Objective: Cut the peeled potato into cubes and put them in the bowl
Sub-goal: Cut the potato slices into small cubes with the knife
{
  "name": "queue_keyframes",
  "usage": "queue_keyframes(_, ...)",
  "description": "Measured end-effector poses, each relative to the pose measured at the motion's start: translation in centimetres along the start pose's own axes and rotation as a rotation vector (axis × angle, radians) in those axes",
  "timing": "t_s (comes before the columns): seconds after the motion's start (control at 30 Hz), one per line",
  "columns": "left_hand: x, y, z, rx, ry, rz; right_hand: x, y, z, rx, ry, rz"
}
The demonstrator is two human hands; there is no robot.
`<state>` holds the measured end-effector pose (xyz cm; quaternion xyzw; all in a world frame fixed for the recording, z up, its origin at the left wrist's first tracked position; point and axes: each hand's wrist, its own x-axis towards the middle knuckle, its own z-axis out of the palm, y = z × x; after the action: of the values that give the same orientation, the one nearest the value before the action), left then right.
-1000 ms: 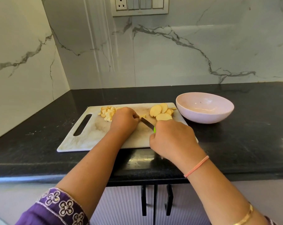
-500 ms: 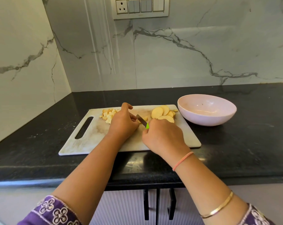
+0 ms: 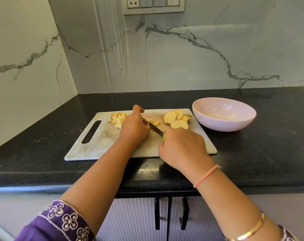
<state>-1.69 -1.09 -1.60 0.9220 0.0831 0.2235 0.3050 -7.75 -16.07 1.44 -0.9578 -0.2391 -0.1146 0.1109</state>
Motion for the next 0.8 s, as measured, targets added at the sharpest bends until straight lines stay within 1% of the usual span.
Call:
queue_keyframes(0.1, -0.3, 0.0, 0.2, -0.006, -0.003, -0.005, -0.7, 0.5, 0.1, -0.001, -0.002, -0.002)
queue_keyframes(0.2, -0.4, -0.2, 0.1, -0.024, 0.02, -0.006, -1.0, 1.0, -0.6, 0.066, -0.003, 0.018)
queue_keyframes(0.3, -0.2, -0.2, -0.1, -0.034, 0.035, 0.006, -0.6, 1.5, -1.1, 0.132, 0.066, 0.05)
queue_keyframes(0.37, -0.1, -0.2, 0.0, -0.038, 0.043, 0.005, -0.2, 2.1, -0.9, 0.133, 0.098, 0.092)
queue_keyframes(0.47, -0.3, -0.2, 0.3, -0.037, 0.044, 0.001, 0.2, 3.0, -0.1, 0.104, 0.1, 0.144)
queue_keyframes(0.57, -0.4, -0.2, 0.2, -0.036, 0.044, 0.003, 0.6, 3.0, 0.6, 0.088, 0.075, 0.119)
queue_keyframes(0.67, -0.3, -0.2, 0.0, -0.036, 0.047, -0.008, 1.0, 3.0, 0.9, 0.144, 0.08, 0.065)
queue_keyframes(0.8, -0.2, 0.0, -0.2, -0.033, 0.024, 0.002, 1.8, 4.1, 1.0, 0.204, 0.128, 0.096)
